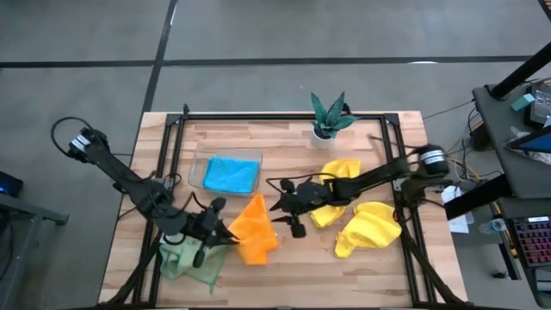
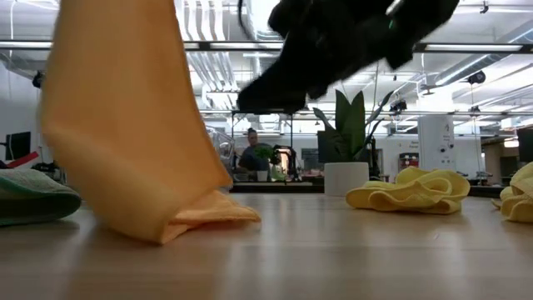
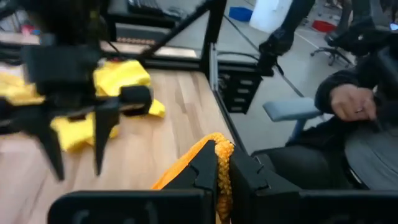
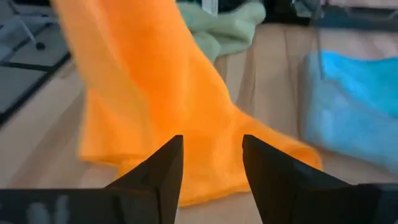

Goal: Fold microfiber towels
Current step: Fold the orange microfiber cloth

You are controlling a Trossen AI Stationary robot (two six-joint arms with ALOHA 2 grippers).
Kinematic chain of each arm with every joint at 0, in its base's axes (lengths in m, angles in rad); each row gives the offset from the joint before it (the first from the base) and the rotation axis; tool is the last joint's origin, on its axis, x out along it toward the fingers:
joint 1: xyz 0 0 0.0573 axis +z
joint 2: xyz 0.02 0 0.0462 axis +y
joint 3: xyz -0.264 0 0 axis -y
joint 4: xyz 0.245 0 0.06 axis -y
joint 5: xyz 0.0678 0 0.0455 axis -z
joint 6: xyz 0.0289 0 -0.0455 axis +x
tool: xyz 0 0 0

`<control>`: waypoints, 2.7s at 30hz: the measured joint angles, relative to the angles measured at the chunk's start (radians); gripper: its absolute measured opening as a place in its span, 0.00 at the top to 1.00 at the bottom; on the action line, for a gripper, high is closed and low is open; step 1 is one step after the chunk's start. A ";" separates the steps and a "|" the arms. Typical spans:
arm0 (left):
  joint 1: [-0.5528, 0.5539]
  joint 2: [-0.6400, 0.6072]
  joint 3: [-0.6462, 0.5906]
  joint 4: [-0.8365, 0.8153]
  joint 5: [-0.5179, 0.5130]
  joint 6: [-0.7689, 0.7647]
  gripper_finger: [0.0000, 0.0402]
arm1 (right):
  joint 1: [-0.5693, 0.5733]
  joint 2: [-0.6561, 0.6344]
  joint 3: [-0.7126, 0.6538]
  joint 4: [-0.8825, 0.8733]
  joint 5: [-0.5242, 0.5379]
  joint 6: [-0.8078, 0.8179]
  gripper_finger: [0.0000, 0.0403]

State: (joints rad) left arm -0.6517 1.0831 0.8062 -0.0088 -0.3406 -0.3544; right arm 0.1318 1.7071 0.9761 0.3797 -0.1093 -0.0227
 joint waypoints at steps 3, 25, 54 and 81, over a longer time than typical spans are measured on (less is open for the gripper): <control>0.002 0.014 -0.002 -0.001 0.001 -0.022 1.00 | -0.004 0.092 0.012 0.077 -0.109 0.005 0.61; 0.002 0.018 0.000 0.000 -0.028 -0.032 1.00 | 0.028 0.351 0.304 -0.058 -0.262 -0.030 0.93; 0.109 -0.185 0.121 0.021 -0.279 0.453 1.00 | 0.019 -0.435 0.549 -0.977 0.293 -0.396 0.98; 0.128 -0.105 0.167 0.428 -0.566 0.503 1.00 | 0.032 -0.324 1.011 -1.380 0.493 -0.252 0.98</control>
State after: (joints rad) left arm -0.5239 0.9785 0.9733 0.4191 -0.9062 0.1485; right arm 0.1635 1.3828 1.9869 -1.0005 0.3835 -0.2743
